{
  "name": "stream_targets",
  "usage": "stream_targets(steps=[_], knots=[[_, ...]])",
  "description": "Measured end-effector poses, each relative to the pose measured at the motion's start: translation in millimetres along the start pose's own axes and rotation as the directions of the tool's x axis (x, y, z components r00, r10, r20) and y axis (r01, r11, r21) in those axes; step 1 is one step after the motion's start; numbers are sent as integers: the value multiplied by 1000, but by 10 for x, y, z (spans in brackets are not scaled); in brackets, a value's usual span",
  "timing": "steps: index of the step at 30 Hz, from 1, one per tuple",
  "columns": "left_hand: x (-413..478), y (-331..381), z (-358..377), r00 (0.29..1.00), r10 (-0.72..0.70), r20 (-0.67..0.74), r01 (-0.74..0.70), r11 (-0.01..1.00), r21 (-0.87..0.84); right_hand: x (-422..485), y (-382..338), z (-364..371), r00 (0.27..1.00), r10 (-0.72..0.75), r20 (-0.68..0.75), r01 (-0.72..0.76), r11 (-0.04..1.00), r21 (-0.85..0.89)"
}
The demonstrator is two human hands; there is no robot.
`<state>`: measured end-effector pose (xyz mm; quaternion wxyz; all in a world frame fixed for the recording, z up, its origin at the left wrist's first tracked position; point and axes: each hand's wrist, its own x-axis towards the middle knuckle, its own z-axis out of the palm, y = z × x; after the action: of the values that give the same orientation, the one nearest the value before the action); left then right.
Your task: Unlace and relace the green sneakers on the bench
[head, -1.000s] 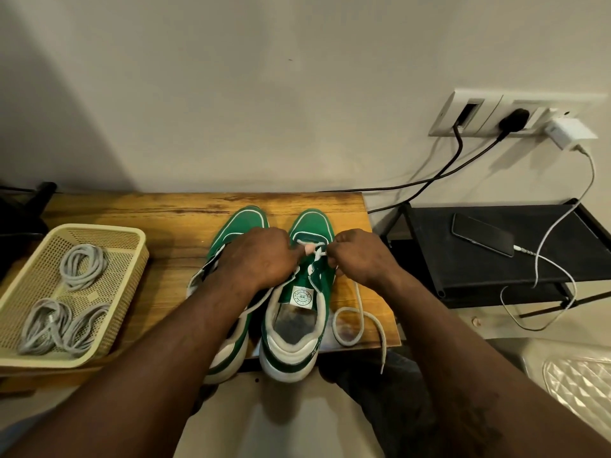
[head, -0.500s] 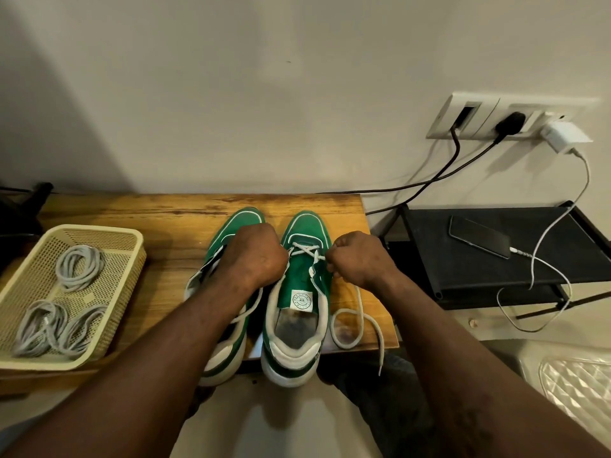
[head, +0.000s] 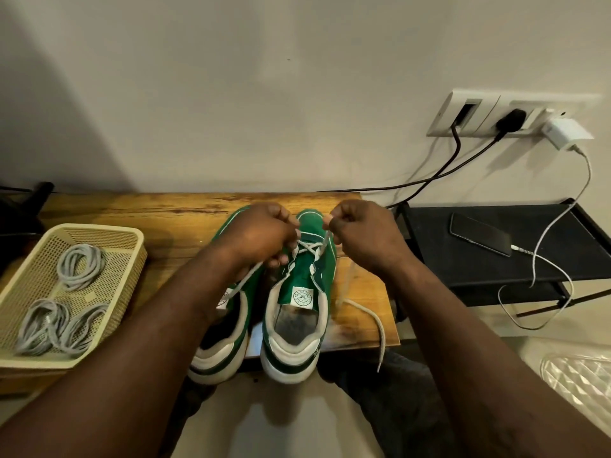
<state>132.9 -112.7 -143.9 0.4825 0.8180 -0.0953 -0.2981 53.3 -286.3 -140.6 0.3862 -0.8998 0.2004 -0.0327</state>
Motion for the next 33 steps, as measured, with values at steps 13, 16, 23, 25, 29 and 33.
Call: stream_targets(steps=[13,16,23,25,29,33], knots=[[-200,353,-350,926,361,-114,-371,804,-464,-106,-190,-239,991,-86,-101,132,699,703],[-177,364,-391,905,380,-192,-425,821,-381,-117,-217,-220,987,-109,-116,159,700,696],[-180,329,-112,927,375,6,-373,924,-85,-138,-237,-110,976,-167,-140,218,770,599],[-180,348,-114,927,375,31,-370,924,-99,-142,-238,-141,971,-180,-160,241,746,621],[-200,388,-154,930,368,7,-367,927,-75,-154,-251,-191,968,-194,-162,252,689,679],[-56,269,-193,924,227,-309,-210,974,87,-139,-232,-211,974,-173,-143,223,667,710]])
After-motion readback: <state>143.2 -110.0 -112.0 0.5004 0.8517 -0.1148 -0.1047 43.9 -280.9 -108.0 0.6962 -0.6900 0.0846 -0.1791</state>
